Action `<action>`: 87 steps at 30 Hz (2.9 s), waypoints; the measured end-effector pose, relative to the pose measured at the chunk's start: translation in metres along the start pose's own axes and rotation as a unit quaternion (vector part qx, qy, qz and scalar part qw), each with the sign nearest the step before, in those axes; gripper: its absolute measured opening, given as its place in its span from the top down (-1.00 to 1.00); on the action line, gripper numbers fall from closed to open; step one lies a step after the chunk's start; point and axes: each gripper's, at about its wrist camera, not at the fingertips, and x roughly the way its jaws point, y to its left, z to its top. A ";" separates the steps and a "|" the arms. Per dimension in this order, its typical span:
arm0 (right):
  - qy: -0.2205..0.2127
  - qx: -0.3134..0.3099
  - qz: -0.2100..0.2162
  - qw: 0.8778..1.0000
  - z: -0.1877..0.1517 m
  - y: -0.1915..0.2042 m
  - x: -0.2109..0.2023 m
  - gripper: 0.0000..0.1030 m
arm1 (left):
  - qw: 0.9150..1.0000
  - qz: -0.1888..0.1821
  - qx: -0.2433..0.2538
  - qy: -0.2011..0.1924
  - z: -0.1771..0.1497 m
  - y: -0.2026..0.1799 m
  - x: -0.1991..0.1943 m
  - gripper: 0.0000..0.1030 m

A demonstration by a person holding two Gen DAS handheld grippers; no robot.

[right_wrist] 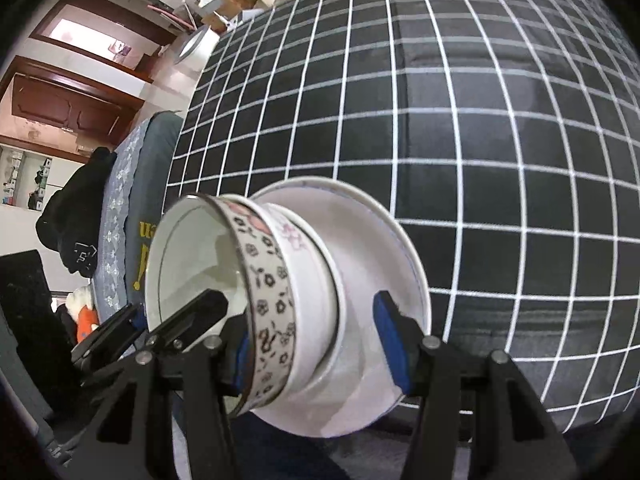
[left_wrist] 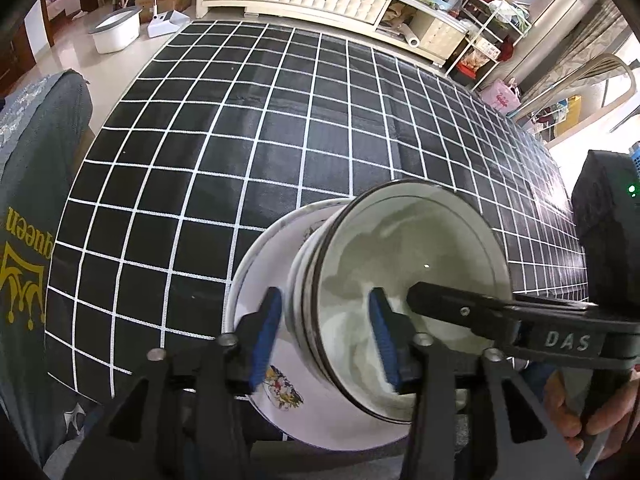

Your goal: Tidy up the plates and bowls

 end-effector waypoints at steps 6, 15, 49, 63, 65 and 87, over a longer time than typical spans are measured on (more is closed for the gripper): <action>-0.029 -0.011 -0.011 0.999 -0.002 0.004 -0.017 -0.13 | 1.000 0.011 0.011 -0.011 0.000 -0.006 -0.010 -0.06; -0.077 -0.035 -0.020 0.996 -0.020 0.012 -0.051 -0.13 | 0.999 0.015 0.022 -0.044 -0.007 -0.023 -0.036 -0.08; -0.391 -0.146 -0.142 0.898 -0.225 0.025 -0.199 -0.85 | 0.950 0.060 0.090 -0.294 -0.185 -0.114 -0.190 -0.08; -0.411 -0.152 -0.177 0.881 -0.275 0.017 -0.194 -1.00 | 0.932 0.085 0.121 -0.331 -0.231 -0.124 -0.203 -0.99; -0.413 -0.152 -0.175 0.881 -0.279 0.015 -0.196 -1.00 | 0.929 0.088 0.125 -0.336 -0.238 -0.126 -0.204 -0.99; -0.422 -0.144 -0.172 0.878 -0.301 0.012 -0.198 -1.00 | 0.921 0.081 0.144 -0.353 -0.265 -0.135 -0.213 -0.99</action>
